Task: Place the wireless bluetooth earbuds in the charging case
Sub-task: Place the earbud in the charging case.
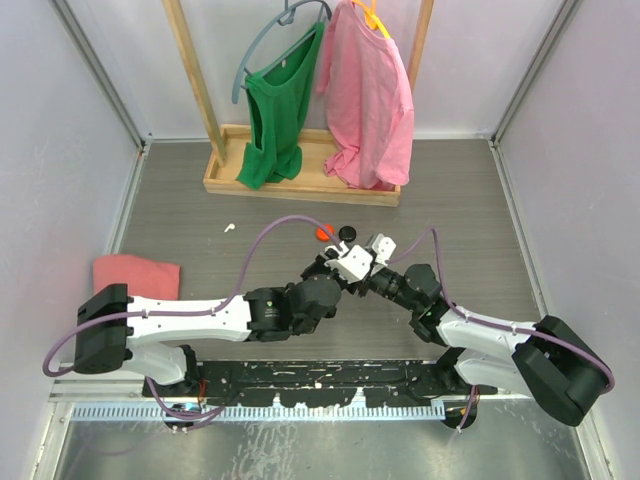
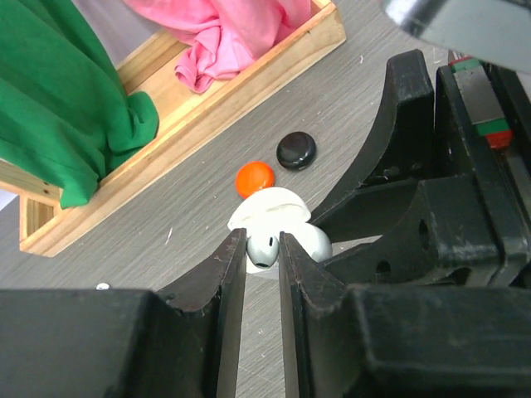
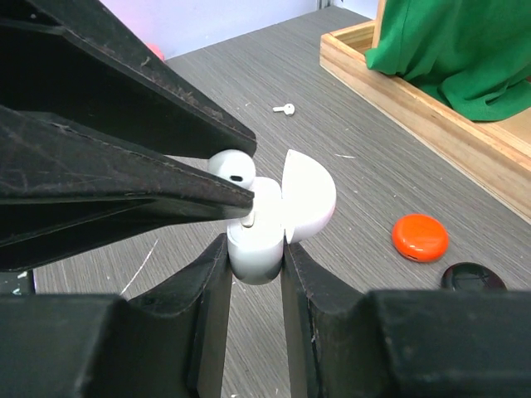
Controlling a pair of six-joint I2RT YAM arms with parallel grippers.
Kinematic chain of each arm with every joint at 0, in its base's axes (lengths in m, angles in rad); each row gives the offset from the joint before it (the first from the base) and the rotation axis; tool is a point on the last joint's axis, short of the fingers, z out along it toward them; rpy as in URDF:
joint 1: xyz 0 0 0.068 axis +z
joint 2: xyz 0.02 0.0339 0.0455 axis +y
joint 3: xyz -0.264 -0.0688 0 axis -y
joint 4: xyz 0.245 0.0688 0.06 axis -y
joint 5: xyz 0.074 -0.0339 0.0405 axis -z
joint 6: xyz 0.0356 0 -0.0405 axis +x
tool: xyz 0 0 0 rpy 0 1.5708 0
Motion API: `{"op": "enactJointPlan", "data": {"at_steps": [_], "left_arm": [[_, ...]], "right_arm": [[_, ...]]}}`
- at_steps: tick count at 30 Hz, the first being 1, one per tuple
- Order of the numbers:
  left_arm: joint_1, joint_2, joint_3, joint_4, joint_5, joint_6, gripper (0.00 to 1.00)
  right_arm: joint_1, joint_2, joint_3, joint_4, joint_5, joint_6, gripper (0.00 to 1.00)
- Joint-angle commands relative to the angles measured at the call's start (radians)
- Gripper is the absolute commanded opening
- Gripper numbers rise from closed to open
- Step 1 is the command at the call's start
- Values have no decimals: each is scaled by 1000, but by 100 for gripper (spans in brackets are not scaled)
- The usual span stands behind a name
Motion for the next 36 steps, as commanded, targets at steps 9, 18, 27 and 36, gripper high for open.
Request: {"op": "enactJointPlan", "data": {"at_steps": [9, 18, 27, 36], "left_arm": [[3, -41, 58, -59, 58, -104, 29], [3, -51, 82, -85, 71, -143, 39], [6, -117, 65, -97, 113, -172, 53], [98, -246, 10, -126, 237, -280, 63]], "right_arm": [[5, -28, 11, 84, 14, -4, 1], [5, -14, 15, 85, 14, -2, 1], [5, -9, 13, 83, 32, -2, 1], [4, 1, 14, 82, 49, -1, 1]]}}
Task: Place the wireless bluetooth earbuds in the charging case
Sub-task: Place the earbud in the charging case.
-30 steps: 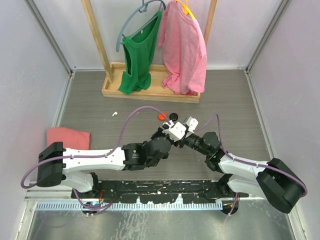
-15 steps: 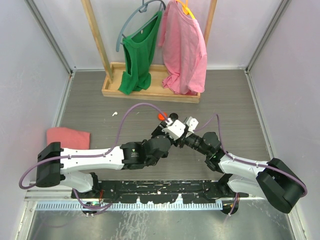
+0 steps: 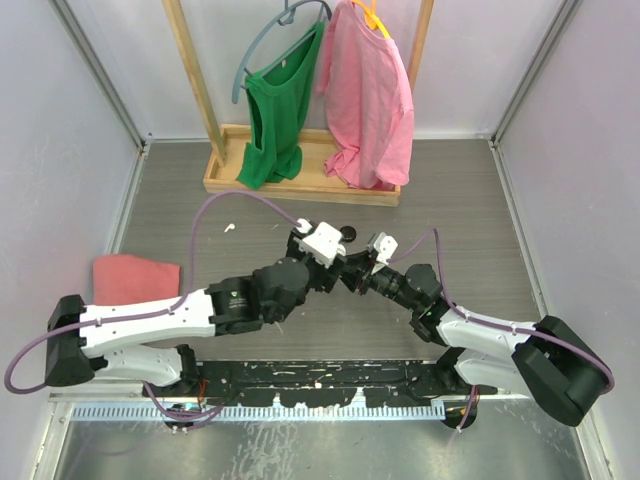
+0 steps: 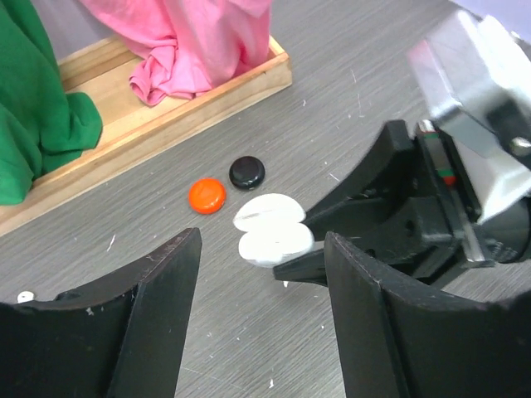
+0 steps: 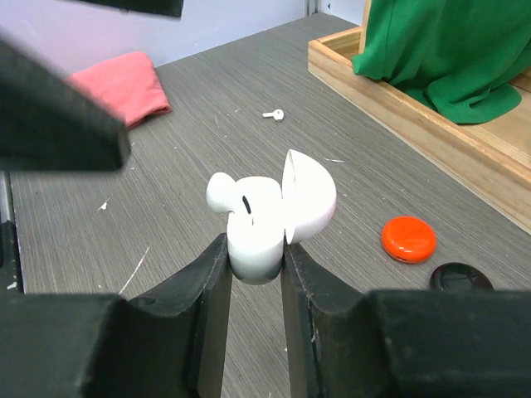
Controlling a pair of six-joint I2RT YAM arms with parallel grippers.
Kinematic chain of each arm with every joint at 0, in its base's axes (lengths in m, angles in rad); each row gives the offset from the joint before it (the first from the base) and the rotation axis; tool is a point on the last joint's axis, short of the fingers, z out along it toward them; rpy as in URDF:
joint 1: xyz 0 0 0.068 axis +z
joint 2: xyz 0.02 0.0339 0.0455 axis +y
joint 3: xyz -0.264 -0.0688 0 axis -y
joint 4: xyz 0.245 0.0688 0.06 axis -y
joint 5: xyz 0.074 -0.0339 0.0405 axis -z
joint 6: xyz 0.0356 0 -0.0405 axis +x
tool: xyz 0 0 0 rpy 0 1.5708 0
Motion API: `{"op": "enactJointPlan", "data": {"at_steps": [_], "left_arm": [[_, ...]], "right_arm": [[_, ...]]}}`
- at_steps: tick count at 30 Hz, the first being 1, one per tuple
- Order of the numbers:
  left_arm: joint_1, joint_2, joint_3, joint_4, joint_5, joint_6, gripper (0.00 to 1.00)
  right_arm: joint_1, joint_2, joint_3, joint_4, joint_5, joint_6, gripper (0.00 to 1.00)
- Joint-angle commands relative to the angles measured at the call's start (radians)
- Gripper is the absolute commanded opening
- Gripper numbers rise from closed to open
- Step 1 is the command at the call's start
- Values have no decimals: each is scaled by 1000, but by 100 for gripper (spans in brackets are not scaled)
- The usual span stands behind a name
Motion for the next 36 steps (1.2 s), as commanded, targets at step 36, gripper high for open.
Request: {"op": "enactJointPlan", "data": {"at_steps": [36], "left_arm": [[382, -57, -116, 3, 586, -253, 64]], "right_arm": [[5, 18, 23, 74, 0, 10, 1]]}}
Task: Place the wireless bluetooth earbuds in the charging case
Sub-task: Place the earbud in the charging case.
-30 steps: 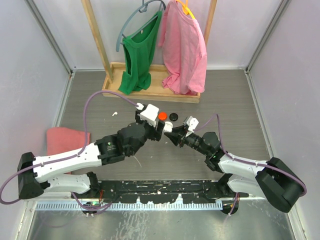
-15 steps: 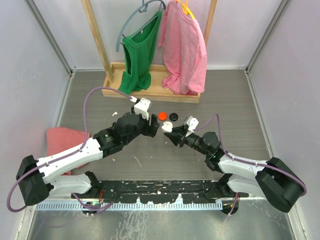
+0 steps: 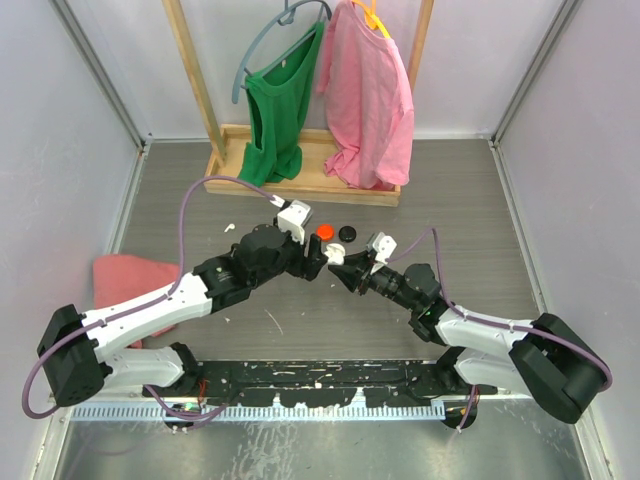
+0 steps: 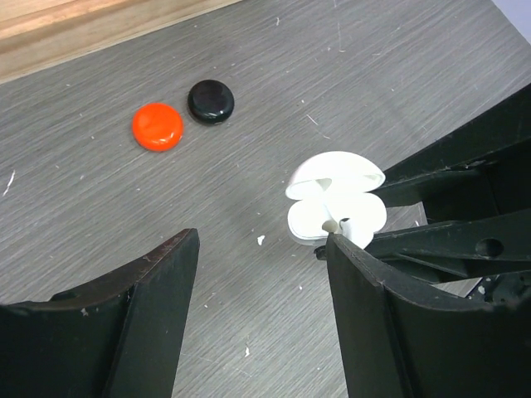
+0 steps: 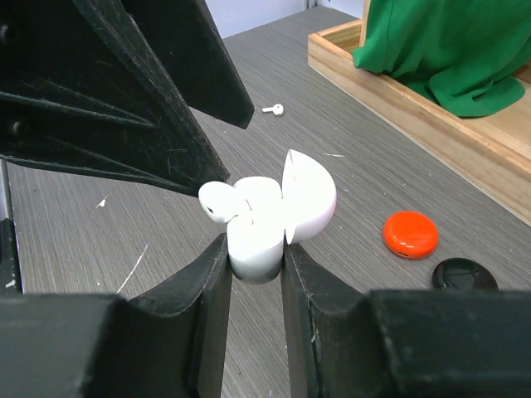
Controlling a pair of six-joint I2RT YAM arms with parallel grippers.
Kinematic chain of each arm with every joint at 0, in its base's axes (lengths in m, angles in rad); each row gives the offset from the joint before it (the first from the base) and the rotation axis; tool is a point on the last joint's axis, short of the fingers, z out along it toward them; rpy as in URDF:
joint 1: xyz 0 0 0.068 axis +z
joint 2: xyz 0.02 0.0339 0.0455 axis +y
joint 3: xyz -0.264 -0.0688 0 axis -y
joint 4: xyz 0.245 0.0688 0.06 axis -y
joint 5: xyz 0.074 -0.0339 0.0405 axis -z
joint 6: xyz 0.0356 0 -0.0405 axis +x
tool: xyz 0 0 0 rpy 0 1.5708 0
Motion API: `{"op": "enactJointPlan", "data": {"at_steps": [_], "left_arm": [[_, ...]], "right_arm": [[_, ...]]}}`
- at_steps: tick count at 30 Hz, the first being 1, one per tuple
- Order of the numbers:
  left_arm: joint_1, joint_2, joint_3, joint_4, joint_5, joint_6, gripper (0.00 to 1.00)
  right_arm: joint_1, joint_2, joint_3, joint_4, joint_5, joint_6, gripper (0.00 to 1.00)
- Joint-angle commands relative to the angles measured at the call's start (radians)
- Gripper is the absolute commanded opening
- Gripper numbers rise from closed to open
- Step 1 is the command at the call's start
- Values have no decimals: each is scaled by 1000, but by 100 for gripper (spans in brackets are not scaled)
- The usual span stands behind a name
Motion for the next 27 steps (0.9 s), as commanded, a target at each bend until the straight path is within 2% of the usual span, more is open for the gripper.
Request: {"op": "enactJointPlan", "data": {"at_steps": [1, 17, 27], "left_arm": [[7, -10, 14, 48, 56, -6, 64], [6, 23, 43, 65, 103, -36, 65], [7, 28, 62, 61, 59, -88, 66]], "right_arm": [[4, 3, 24, 68, -5, 7, 1], [5, 10, 27, 68, -12, 10, 1], [5, 17, 33, 67, -32, 14, 1]]}}
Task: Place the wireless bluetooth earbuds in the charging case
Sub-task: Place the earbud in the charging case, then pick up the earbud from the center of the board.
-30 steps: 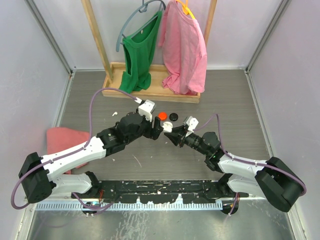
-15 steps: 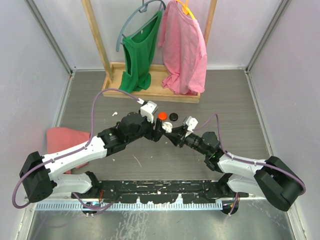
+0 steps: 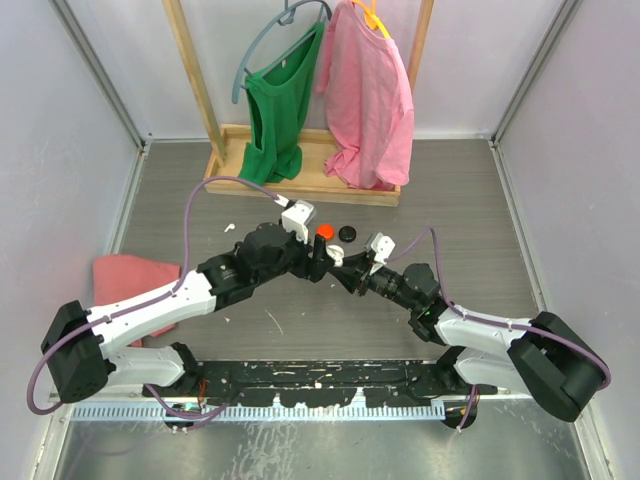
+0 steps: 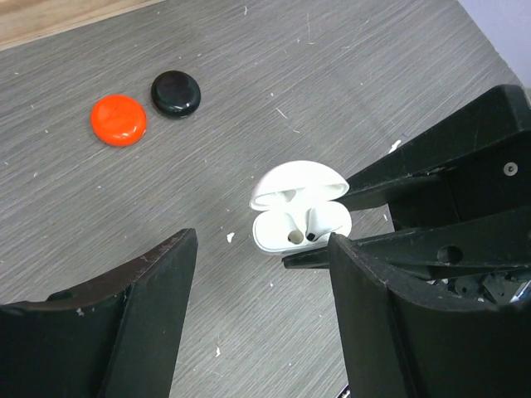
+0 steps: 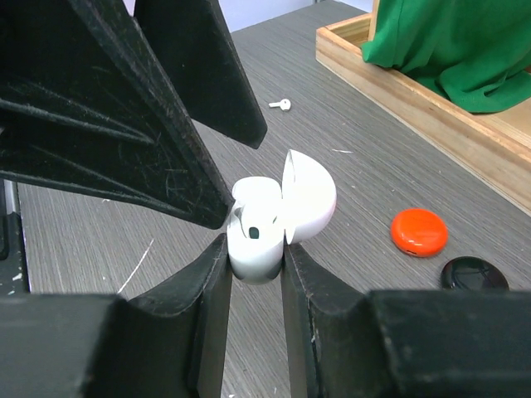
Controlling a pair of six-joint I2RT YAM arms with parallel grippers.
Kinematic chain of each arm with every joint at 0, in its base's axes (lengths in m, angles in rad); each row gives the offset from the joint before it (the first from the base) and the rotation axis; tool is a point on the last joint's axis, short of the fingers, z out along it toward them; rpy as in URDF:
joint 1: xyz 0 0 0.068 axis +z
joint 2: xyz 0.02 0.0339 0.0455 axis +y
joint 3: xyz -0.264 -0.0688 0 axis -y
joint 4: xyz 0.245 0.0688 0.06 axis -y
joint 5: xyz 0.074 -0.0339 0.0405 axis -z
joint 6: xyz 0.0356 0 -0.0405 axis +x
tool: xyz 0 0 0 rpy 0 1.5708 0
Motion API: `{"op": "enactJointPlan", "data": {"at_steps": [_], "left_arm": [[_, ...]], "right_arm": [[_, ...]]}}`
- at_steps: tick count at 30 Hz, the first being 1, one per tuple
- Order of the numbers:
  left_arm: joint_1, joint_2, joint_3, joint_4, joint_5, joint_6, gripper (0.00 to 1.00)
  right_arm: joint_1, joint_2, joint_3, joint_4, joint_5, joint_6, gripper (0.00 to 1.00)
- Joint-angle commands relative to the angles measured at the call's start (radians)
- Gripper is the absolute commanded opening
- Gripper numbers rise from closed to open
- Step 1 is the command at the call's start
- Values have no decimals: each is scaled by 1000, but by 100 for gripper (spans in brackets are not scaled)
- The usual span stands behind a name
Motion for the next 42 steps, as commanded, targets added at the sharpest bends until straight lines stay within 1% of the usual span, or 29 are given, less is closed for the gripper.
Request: {"op": "enactJointPlan", "data": {"at_steps": [1, 5, 12, 18, 21, 24, 28, 30, 33, 37, 40, 42], "left_arm": [[5, 0, 54, 51, -28, -39, 67], [6, 0, 64, 38, -44, -52, 69], [12, -51, 60, -43, -135, -53, 73], [71, -87, 58, -159, -198, -60, 75], [130, -91, 62, -230, -233, -58, 75], [216, -84, 65, -276, -241, -55, 75], [325, -51, 64, -279, -245, -32, 74], [391, -21, 69, -270, -221, -26, 74], [483, 37, 86, -250, -172, -22, 73], [602, 153, 123, -237, -93, -55, 73], [665, 251, 170, -238, -78, -70, 72], [696, 312, 205, -240, -74, -83, 70]], "right_arm": [[5, 5, 34, 67, -15, 11, 1], [5, 5, 34, 67, -12, 11, 1], [4, 8, 32, 65, 4, 13, 1], [4, 13, 29, 65, 35, 14, 1], [5, 16, 30, 65, 43, 15, 1], [5, 22, 32, 66, 43, 18, 1], [5, 29, 34, 67, 43, 23, 1], [5, 33, 35, 67, 44, 23, 1], [5, 38, 34, 67, 44, 23, 1], [6, 38, 34, 68, 46, 24, 1], [5, 46, 34, 71, 54, 21, 1], [5, 59, 38, 71, 56, 22, 1]]}}
